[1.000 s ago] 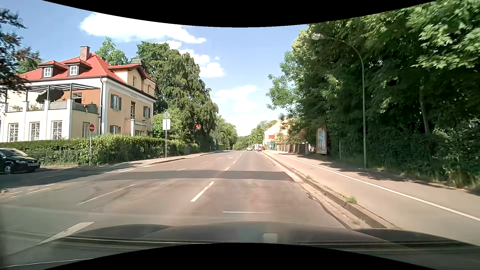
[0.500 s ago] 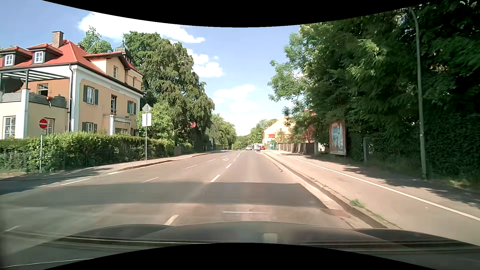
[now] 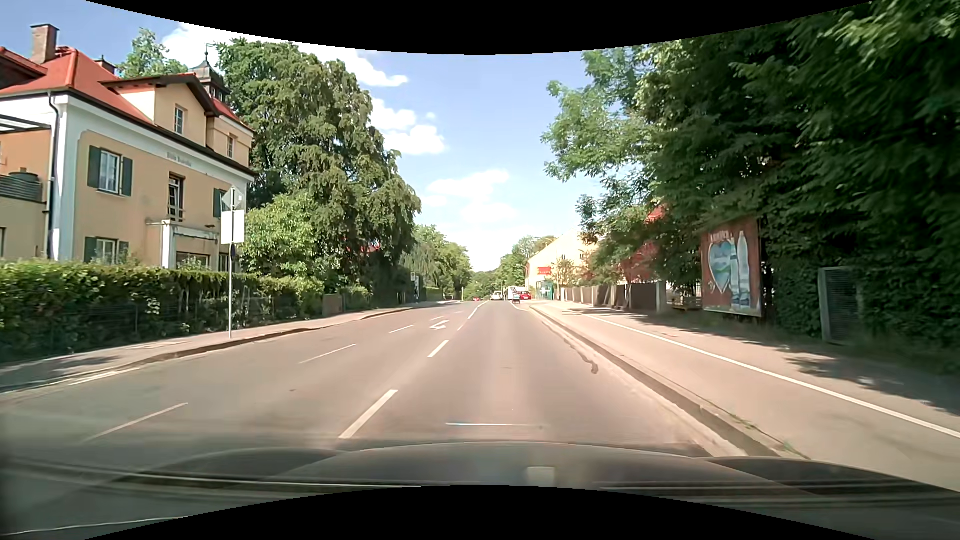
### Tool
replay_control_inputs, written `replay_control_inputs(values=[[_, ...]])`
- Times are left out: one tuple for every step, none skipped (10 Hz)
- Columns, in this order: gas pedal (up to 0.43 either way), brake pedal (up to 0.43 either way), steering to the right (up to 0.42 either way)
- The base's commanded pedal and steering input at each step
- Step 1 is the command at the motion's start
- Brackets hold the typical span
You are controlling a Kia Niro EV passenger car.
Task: Follow the waypoints while adhering to traffic rules and regulations
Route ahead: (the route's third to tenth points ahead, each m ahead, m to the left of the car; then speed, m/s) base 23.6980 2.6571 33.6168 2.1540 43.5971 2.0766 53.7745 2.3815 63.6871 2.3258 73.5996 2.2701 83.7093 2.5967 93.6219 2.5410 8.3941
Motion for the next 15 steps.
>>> replay_control_inputs(values=[[0.047,0.006,-0.004],[0.047,0.006,-0.004],[0.047,0.006,-0.004],[0.047,0.006,-0.001],[0.047,0.006,-0.001],[0.047,0.006,-0.001],[0.047,0.006,-0.001],[0.047,0.006,-0.001],[0.047,0.006,-0.002],[0.047,0.006,-0.002],[0.059,0.006,-0.002],[0.059,0.006,-0.003],[0.059,0.006,-0.004],[0.067,0.006,-0.008],[0.079,0.006,-0.011]])
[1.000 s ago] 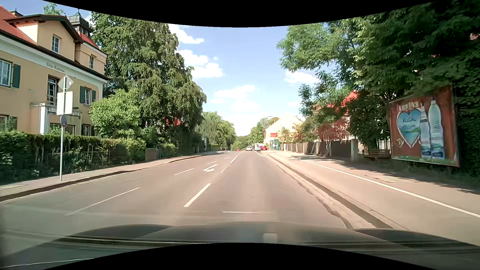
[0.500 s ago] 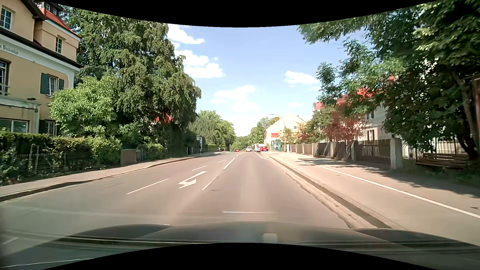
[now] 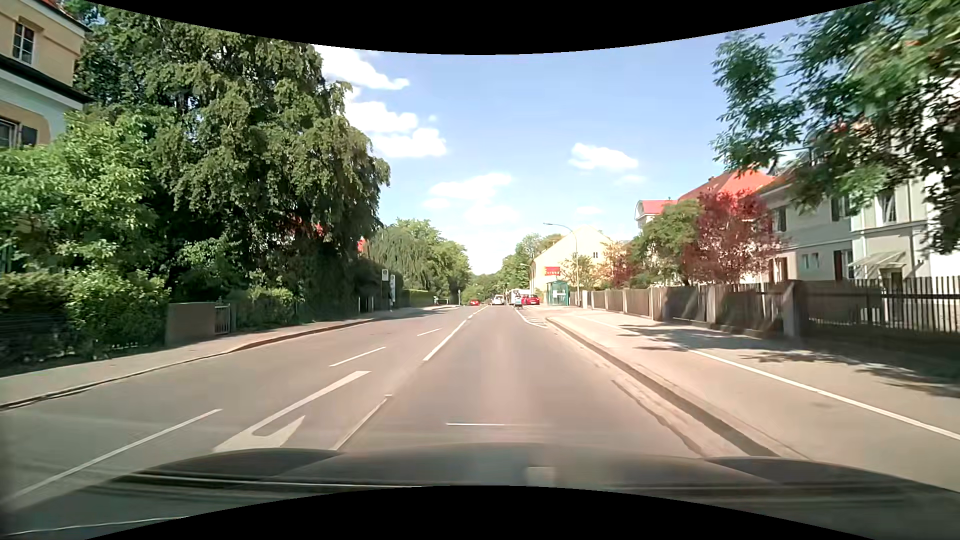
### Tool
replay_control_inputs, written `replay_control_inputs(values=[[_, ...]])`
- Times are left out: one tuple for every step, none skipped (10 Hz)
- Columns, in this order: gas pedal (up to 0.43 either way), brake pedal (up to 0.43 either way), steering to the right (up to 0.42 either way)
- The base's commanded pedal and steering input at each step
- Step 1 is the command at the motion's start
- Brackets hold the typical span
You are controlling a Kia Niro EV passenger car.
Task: Follow the waypoints while adhering to traffic rules and regulations
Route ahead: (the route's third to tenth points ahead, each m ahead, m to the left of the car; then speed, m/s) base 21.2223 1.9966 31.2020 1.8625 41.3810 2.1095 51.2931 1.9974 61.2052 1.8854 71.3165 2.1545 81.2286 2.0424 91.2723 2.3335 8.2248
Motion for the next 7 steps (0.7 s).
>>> replay_control_inputs(values=[[0.079,0.006,-0.012],[0.079,0.006,-0.011],[0.079,0.006,-0.008],[0.079,0.006,-0.005],[0.079,0.006,-0.005],[0.079,0.006,-0.007],[0.079,0.006,-0.007]])
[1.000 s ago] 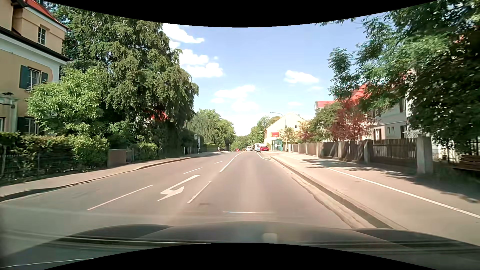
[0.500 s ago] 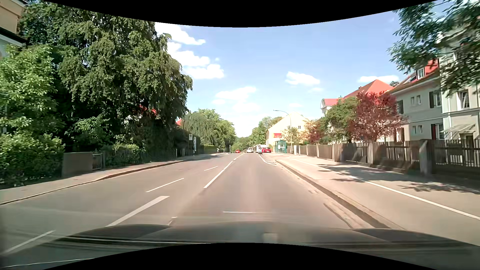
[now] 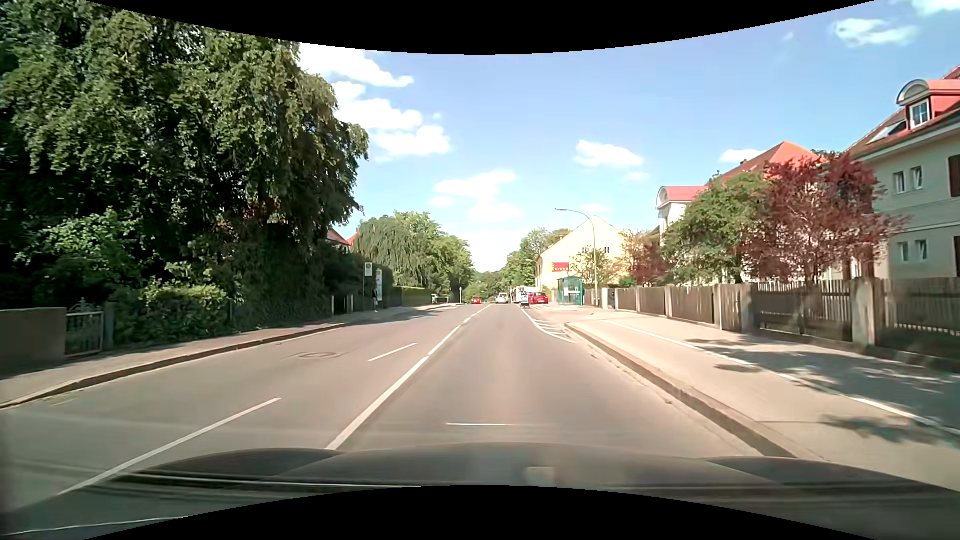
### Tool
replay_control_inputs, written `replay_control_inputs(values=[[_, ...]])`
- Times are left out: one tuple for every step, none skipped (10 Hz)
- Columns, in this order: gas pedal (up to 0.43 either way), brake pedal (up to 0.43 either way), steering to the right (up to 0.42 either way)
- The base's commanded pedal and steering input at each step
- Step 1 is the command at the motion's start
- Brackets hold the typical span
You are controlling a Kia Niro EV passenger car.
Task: Follow the waypoints while adhering to traffic rules and regulations
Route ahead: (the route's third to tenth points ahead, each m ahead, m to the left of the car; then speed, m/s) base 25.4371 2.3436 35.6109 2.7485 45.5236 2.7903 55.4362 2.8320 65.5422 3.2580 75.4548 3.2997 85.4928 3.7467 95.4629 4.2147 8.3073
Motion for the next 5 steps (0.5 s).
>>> replay_control_inputs(values=[[0.079,0.006,-0.007],[0.079,0.006,-0.009],[0.079,0.006,-0.008],[0.079,0.006,-0.008],[0.079,0.006,-0.009]])
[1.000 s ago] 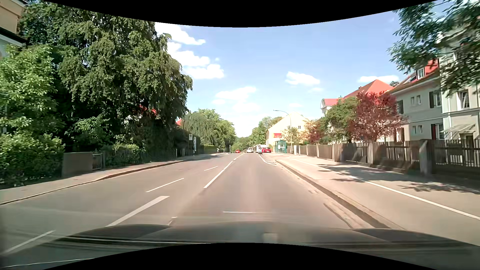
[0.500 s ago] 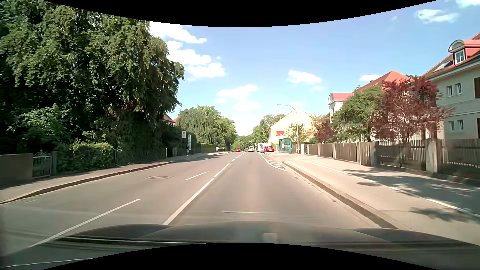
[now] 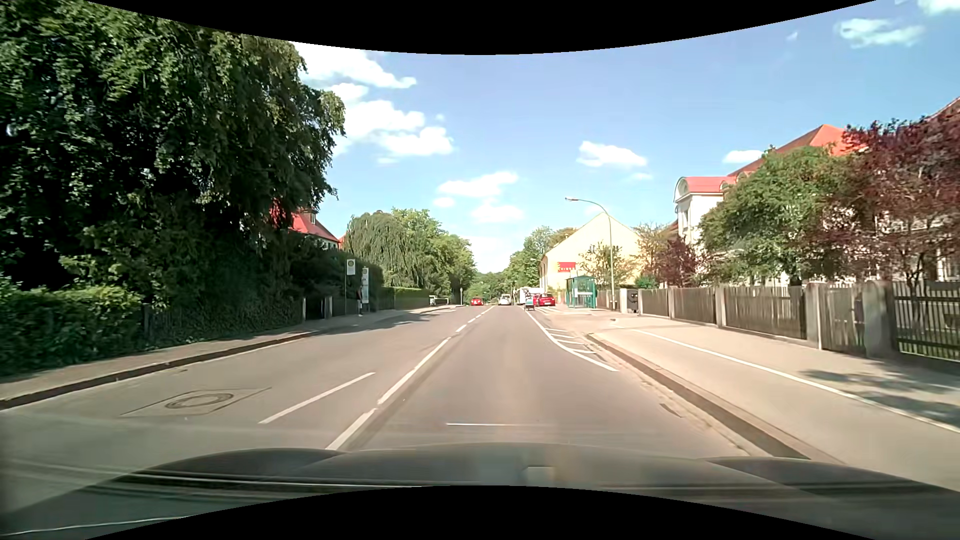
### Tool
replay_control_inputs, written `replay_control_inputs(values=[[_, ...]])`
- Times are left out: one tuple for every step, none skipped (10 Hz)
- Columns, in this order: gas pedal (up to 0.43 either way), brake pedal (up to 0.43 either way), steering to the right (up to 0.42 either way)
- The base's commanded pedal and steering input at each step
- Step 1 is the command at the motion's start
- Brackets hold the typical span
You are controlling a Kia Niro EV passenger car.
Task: Follow the waypoints while adhering to traffic rules and regulations
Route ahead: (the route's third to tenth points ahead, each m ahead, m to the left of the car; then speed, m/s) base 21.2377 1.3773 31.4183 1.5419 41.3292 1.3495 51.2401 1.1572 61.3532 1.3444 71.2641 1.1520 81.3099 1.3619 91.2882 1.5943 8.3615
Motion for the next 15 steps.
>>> replay_control_inputs(values=[[0.079,0.006,-0.008],[0.079,0.006,-0.006],[0.079,0.006,-0.005],[0.079,0.006,-0.005],[0.079,0.006,-0.001],[0.079,0.006,0.001],[0.079,0.006,0.001],[0.079,0.006,0.001],[0.079,0.006,0.003],[0.079,0.006,0.004],[0.079,0.006,0.003],[0.079,0.006,0.005],[0.079,0.006,0.009],[0.047,0.006,0.008],[0.047,0.006,0.006]])
